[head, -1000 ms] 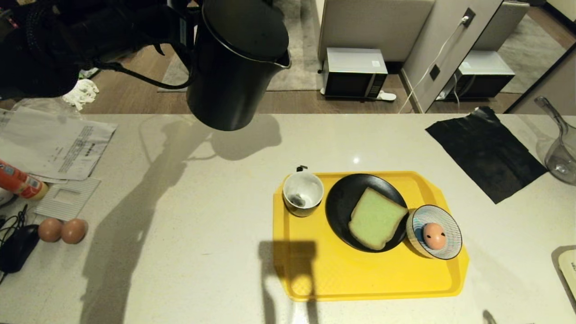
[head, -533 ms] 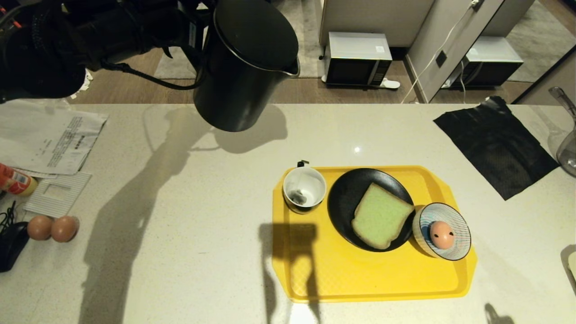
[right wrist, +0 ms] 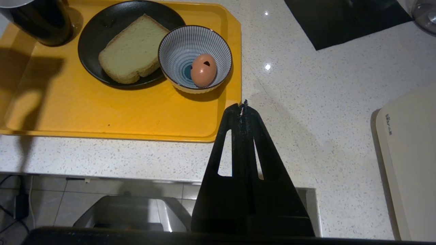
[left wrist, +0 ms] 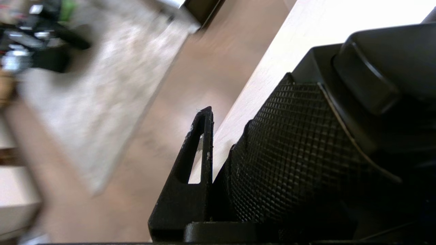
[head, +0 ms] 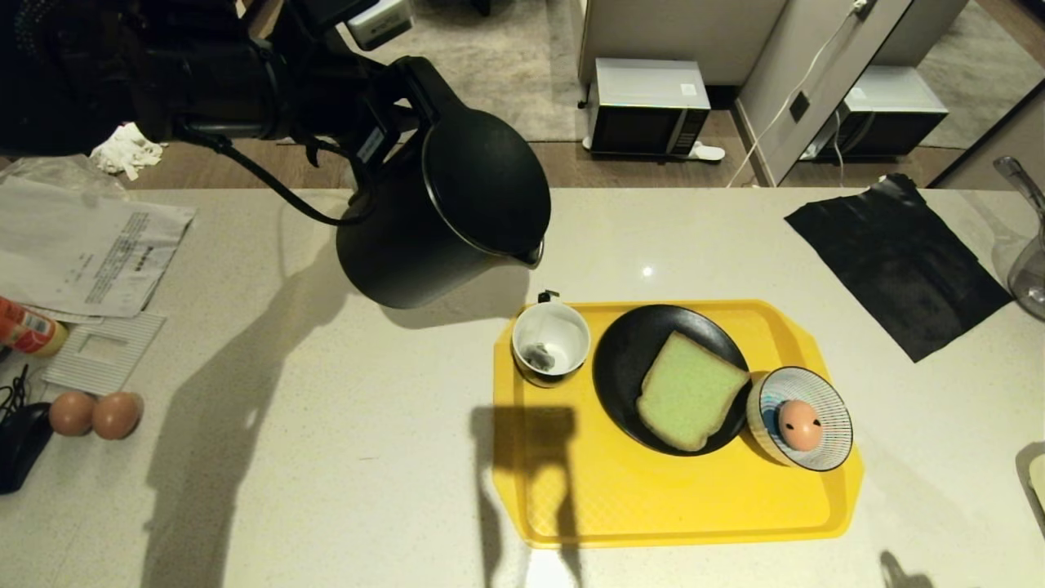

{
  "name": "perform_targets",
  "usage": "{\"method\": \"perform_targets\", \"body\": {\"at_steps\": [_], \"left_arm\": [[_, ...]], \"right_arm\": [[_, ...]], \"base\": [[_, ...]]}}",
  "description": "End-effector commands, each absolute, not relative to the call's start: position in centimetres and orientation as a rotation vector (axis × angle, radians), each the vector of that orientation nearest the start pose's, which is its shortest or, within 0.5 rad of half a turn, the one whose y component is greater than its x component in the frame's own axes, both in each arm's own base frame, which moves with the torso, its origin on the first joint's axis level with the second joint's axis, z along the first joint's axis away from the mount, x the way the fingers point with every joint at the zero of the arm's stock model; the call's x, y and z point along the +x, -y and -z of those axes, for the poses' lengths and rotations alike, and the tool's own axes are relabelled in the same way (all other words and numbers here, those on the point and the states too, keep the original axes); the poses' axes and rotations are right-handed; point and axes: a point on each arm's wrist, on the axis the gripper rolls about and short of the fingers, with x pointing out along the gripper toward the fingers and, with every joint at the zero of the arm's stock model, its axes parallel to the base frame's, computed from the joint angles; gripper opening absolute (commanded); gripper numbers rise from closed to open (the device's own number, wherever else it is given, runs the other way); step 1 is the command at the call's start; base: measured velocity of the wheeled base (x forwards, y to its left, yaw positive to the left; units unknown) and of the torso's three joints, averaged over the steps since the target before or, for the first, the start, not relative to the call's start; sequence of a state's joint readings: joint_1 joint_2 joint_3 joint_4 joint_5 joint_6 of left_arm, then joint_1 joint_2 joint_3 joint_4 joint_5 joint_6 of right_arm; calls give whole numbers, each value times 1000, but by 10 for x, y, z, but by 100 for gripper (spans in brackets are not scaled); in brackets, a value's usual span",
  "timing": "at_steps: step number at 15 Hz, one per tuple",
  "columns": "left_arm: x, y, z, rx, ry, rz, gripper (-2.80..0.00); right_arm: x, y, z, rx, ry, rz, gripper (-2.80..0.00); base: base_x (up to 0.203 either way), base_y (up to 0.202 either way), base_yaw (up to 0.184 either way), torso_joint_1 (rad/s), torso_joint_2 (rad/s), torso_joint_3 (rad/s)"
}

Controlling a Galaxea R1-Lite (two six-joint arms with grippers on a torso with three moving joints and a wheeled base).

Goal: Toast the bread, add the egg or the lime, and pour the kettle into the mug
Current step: Pour water into a cup

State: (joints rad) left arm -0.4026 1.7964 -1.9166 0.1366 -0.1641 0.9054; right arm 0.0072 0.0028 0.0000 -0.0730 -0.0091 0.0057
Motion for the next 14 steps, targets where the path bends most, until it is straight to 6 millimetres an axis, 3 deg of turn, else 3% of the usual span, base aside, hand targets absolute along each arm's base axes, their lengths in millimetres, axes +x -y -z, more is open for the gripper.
{"method": "perform_targets", "body": {"at_steps": [1, 5, 14], "left_arm": [[306, 136, -385, 988, 229, 468, -280], [313, 143, -377, 1119, 187, 385, -280], [309, 167, -372, 1147, 203, 408, -280]], "right_arm": [[-21, 0, -75, 6, 43, 2, -280], [-21, 0, -76, 7, 44, 1, -280], [-21, 0, -76, 7, 44, 2, -280]], "base": [[0, 0, 0, 0, 0, 0], [0, 0, 0, 0, 0, 0], [0, 0, 0, 0, 0, 0]]}}
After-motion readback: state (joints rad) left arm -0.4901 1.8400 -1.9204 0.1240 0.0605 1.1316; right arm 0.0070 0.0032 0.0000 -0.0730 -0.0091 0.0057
